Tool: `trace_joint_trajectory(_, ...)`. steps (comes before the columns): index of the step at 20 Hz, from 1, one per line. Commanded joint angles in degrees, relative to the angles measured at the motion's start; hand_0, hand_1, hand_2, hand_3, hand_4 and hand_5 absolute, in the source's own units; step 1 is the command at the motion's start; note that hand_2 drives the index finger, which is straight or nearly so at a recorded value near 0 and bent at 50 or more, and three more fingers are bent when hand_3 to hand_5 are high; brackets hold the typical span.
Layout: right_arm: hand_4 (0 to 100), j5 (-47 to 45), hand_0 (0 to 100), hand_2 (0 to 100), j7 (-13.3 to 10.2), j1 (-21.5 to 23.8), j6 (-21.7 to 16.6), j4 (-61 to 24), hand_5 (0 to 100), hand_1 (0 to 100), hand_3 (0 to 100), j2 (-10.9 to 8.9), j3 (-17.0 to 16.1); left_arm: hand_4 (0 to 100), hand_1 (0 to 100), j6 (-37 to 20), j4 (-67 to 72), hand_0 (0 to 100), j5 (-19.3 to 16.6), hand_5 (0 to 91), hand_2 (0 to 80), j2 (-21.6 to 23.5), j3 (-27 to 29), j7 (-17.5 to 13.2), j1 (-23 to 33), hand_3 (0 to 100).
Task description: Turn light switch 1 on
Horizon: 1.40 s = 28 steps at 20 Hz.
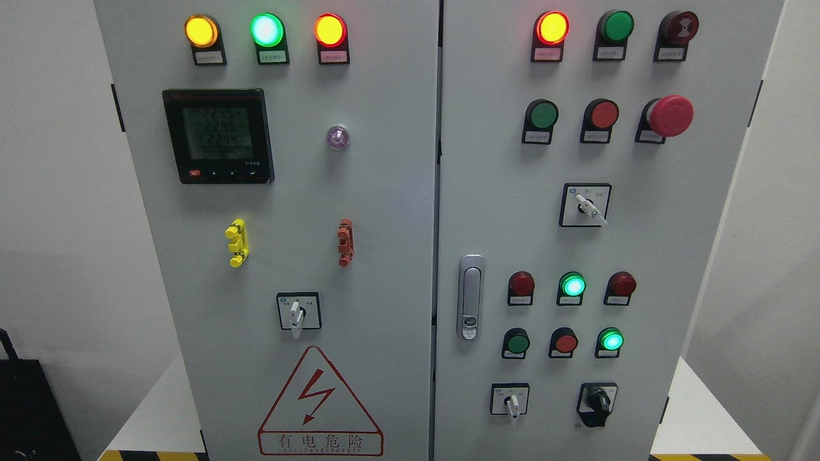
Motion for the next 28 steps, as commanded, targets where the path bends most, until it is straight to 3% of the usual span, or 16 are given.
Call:
trace_joint_trajectory(1, 0, 0.00, 0, 0, 0.02, 0.00, -0.03, 0.00, 0, 0, 0, 0.03, 0.01, 0, 2, 0.01, 0.28, 31, -0.01, 0.0, 0.0, -0.12, -0.02, -0.11, 0.08, 0)
trace_joint_trajectory(28, 0, 0.00, 0, 0, 0.02, 0.00, -0.03, 0.00, 0, 0, 0, 0.03, 0.02, 0, 2, 0.10, -0.25, 30, -0.46, 0.0, 0.0, -0.21, -0.20, 1.04, -0.27, 0)
